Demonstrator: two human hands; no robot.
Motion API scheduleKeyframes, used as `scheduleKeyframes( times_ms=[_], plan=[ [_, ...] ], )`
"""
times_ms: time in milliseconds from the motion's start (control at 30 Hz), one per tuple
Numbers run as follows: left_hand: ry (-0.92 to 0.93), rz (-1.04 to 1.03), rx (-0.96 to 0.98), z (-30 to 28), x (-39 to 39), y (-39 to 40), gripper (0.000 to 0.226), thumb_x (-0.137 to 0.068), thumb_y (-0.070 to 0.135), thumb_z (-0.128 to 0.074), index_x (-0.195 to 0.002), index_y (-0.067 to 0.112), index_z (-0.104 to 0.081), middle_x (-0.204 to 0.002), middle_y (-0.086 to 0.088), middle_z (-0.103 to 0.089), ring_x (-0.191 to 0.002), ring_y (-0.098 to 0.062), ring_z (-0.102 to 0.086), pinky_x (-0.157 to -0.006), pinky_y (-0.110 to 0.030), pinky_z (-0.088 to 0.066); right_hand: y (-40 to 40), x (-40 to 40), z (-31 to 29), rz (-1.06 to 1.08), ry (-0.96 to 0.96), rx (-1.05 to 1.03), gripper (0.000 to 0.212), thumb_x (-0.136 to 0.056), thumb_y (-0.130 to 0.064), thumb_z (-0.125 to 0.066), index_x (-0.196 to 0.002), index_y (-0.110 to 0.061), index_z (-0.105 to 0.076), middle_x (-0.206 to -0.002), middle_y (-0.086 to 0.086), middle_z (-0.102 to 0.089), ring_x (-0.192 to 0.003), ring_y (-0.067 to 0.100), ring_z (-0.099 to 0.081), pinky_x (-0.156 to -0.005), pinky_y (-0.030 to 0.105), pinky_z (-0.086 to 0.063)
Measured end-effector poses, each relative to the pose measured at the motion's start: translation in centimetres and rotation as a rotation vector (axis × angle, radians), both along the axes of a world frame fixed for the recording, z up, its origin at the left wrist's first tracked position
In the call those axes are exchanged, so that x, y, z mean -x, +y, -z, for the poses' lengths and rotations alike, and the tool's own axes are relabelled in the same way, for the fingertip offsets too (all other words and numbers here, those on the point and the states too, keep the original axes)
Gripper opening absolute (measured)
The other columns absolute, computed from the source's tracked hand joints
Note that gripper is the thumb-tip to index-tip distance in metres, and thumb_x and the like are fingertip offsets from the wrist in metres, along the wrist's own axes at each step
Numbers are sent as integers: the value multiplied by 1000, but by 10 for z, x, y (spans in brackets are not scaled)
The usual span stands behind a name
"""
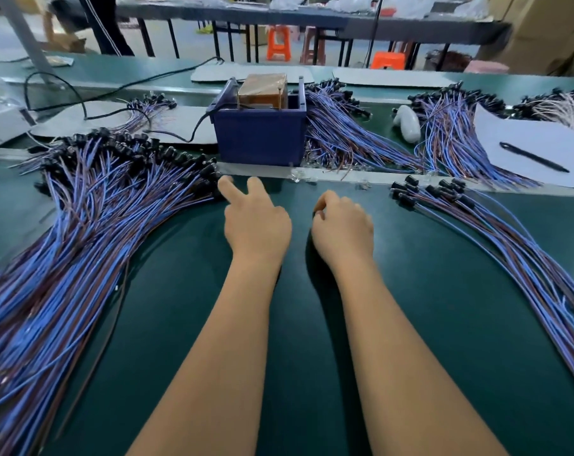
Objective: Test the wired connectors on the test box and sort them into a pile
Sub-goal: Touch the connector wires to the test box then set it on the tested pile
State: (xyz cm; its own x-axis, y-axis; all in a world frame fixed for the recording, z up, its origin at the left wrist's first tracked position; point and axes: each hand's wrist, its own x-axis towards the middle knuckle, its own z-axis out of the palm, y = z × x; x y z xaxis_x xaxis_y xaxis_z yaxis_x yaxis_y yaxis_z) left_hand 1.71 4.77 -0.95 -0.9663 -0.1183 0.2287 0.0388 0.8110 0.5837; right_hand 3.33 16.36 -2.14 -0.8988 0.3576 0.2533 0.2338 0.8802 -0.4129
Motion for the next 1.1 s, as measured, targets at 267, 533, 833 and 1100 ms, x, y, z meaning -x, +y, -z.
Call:
scheduleKeyframes(
  times_ms=[267, 533, 833, 1100],
  plan=[
    [-119, -141, 143, 2, 15, -41, 34, -96, 23, -48, -125, 6, -44, -127, -18, -41, -81, -29, -44, -61, -38, -31, 1, -6, -4, -55, -4, 81, 25, -93, -17, -44, -110, -16, -63, -111, 8, -62, -106, 30, -50, -90, 40, -39],
    [-78, -176, 255, 8, 18, -32, 32, -94, 22, -48, -121, 6, -45, -132, -18, -37, -120, -33, -36, -69, -37, -32, 2, -9, -4, -91, 11, 107, 25, -94, -18, -44, -108, -18, -65, -108, 5, -63, -102, 27, -48, -87, 38, -37],
    [63, -123, 138, 13, 20, -40, 30, -93, 13, -48, -123, 4, -47, -129, -17, -50, -118, -34, -43, -88, -39, -36, -8, -9, -2, -219, 88, 94, 22, -94, -15, -46, -102, -15, -66, -100, 4, -65, -95, 25, -52, -73, 32, -35],
    [329, 379, -1043, -20, -6, -26, 33, -89, 18, -44, -84, 8, -75, -85, -6, -72, -81, -15, -65, -75, -25, -50, -39, -10, -19, -374, 120, 1319, 35, -106, -29, -33, -101, -7, -61, -83, 10, -63, -75, 23, -61, -73, 31, -50]
  ],
)
